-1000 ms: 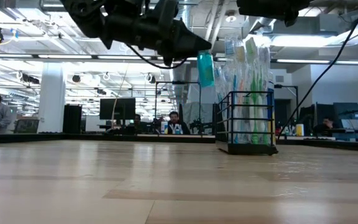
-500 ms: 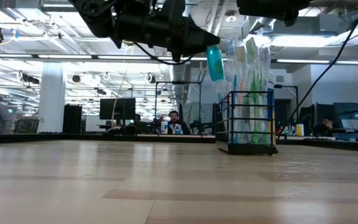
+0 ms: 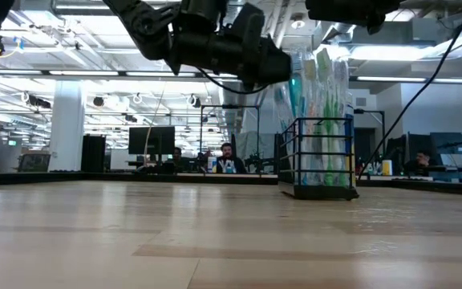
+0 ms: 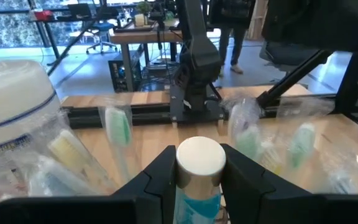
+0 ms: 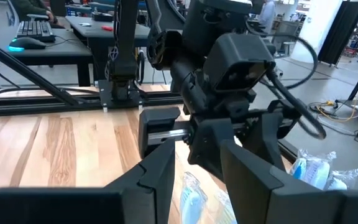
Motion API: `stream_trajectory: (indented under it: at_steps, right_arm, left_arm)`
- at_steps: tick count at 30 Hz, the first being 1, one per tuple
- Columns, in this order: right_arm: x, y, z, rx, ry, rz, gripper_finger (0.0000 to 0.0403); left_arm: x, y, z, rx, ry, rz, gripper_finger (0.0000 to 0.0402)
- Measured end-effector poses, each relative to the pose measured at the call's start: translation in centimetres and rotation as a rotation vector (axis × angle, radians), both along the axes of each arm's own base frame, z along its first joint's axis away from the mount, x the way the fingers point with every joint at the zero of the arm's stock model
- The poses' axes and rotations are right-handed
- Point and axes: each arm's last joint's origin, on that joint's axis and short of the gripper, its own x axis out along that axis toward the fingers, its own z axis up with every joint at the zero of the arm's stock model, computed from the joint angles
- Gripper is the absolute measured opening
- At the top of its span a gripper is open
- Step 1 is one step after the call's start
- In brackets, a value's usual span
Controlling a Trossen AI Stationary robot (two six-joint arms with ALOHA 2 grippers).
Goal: Pick & Place toothbrushing station
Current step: Put the blue liquid mouthwash into the wire mesh organizer
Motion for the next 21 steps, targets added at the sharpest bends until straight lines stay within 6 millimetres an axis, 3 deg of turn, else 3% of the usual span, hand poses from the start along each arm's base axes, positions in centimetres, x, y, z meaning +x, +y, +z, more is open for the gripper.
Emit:
stream_trajectory:
  at_steps: [21]
  right_arm:
    - [0.00, 0.01, 0.00, -0.012, 0.005, 0.002, 0.0120]
  left_arm:
    - [0.15, 0.25, -0.93, -0.003, 0.031, 0.010, 0.0092]
